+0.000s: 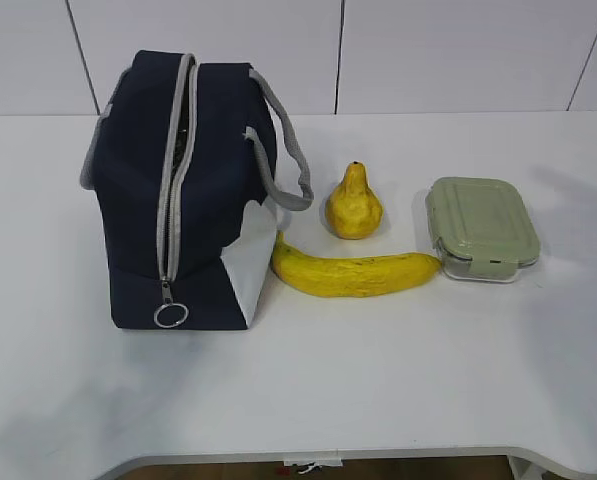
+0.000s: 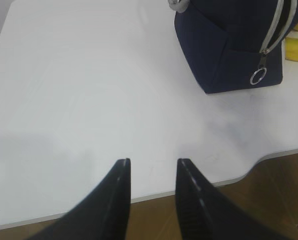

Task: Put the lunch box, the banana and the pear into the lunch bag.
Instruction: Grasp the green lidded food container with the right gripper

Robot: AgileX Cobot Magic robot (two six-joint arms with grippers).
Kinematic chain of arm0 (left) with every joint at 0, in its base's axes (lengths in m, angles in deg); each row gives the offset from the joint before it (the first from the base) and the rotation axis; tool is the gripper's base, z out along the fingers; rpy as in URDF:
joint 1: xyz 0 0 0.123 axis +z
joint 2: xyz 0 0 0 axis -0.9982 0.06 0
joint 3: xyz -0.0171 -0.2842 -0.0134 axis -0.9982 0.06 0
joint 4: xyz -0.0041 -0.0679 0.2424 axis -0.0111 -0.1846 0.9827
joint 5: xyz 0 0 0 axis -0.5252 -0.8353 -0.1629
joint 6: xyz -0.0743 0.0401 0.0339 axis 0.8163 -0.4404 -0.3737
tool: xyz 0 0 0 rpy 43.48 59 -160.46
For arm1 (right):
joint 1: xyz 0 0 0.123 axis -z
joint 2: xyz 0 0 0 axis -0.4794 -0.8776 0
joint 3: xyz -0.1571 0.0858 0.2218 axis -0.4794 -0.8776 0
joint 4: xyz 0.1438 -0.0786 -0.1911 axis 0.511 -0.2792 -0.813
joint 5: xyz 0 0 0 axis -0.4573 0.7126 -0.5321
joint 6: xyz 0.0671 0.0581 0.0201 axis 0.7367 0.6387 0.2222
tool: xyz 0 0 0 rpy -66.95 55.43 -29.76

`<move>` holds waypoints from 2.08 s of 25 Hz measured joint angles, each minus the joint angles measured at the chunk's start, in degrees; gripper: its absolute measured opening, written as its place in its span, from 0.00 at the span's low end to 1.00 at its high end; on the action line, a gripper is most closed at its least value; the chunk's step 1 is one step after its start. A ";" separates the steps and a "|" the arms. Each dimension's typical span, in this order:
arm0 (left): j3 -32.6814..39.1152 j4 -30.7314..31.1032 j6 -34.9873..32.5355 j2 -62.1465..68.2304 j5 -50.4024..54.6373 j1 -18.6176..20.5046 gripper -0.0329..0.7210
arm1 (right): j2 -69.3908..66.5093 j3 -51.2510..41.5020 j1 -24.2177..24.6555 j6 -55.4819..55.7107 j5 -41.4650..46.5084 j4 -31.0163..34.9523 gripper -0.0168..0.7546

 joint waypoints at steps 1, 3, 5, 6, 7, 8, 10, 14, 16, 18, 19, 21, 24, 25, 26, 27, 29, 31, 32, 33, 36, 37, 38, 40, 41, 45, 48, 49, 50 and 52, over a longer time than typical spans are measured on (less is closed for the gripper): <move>0.00 0.00 0.00 0.00 0.00 0.00 0.36 | -1.64 0.45 1.14 -1.92 0.48 2.34 0.56; 0.00 0.00 0.00 0.00 0.00 0.00 0.36 | -5.54 1.71 3.20 -4.73 0.64 5.97 0.56; 0.00 0.00 0.00 0.00 0.00 0.00 0.36 | -8.56 3.17 3.87 -5.57 0.64 7.12 0.56; 0.00 0.00 0.00 0.00 0.00 0.00 0.36 | -9.97 3.63 3.97 -5.69 0.64 7.52 0.56; 0.00 0.00 0.00 0.00 0.00 0.00 0.36 | -11.10 4.09 3.97 -5.82 0.64 7.93 0.56; 0.00 0.00 0.00 0.00 0.00 0.00 0.36 | -11.82 4.44 3.97 -5.92 0.64 8.23 0.56; 0.00 0.00 0.00 0.00 0.00 0.00 0.36 | -12.88 4.60 3.97 -6.01 0.64 8.57 0.56; 0.00 0.00 0.00 0.00 0.00 0.00 0.36 | -13.11 4.60 3.97 -6.04 0.64 8.81 0.56; 0.00 0.00 0.00 0.00 0.00 0.00 0.36 | -13.11 4.64 3.97 -6.13 0.64 9.34 0.58; 0.00 0.00 0.00 0.00 0.00 0.00 0.36 | -13.24 4.64 3.97 -6.13 0.64 9.60 0.63; 0.00 0.00 0.00 0.00 0.00 0.00 0.36 | -13.38 4.64 3.97 -6.24 0.64 10.09 0.66; 0.00 0.00 0.00 0.00 0.00 0.00 0.36 | -14.49 5.01 3.97 -6.37 0.64 10.97 0.71; 0.00 0.00 0.00 0.00 0.00 0.00 0.36 | -17.78 6.64 3.27 -7.98 0.64 11.50 0.73; 0.00 0.00 0.00 0.00 0.00 0.00 0.36 | -19.42 7.46 2.83 -8.85 0.64 11.60 0.73; 0.00 0.00 0.00 0.00 0.00 0.00 0.36 | -20.86 8.33 2.29 -9.60 0.54 11.60 0.73; 0.00 0.00 0.00 0.00 0.00 0.00 0.36 | -22.57 9.08 1.79 -10.10 0.54 11.60 0.73; 0.00 0.00 0.00 0.00 0.00 0.00 0.36 | -25.52 10.86 0.93 -10.79 0.43 11.60 0.73; 0.00 0.00 0.00 0.00 0.00 0.00 0.36 | -28.18 12.56 -0.24 -11.19 0.31 11.60 0.73; 0.00 0.00 0.00 0.00 0.00 0.00 0.36 | -29.25 13.41 -0.77 -11.19 0.22 11.60 0.73; 0.00 0.00 0.00 0.00 0.00 0.00 0.36 | -30.04 14.20 -1.52 -11.27 0.19 11.64 0.73; 0.00 0.00 0.00 0.00 0.00 0.00 0.36 | -32.49 16.59 -3.84 -12.10 0.10 11.78 0.73; 0.00 0.00 0.00 0.00 0.00 0.00 0.36 | -33.37 17.60 -4.56 -12.46 0.10 11.78 0.73; 0.00 0.00 0.00 0.00 0.00 0.00 0.36 | -34.19 18.50 -5.06 -12.71 0.10 11.89 0.73; 0.00 0.00 0.00 0.00 0.00 0.00 0.36 | -35.47 20.48 -5.96 -12.71 0.10 11.87 0.73; 0.00 0.00 0.00 0.00 0.00 0.00 0.36 | -36.07 21.14 -6.23 -12.80 0.10 12.02 0.73; 0.00 0.00 0.00 0.00 0.00 0.00 0.36 | -37.73 22.90 -6.79 -12.82 0.10 12.00 0.73; 0.00 0.00 0.00 0.00 0.00 0.00 0.36 | -38.75 23.51 -7.04 -12.93 0.10 12.00 0.73; 0.00 0.00 0.00 0.00 0.00 0.00 0.36 | -39.26 23.63 -7.17 -12.93 0.10 12.00 0.73; 0.00 0.00 0.00 0.00 0.00 0.00 0.36 | -39.62 23.63 -7.39 -12.93 0.10 12.00 0.73; 0.00 0.00 0.00 0.00 0.00 0.00 0.36 | -40.49 23.70 -7.89 -12.93 0.10 12.00 0.73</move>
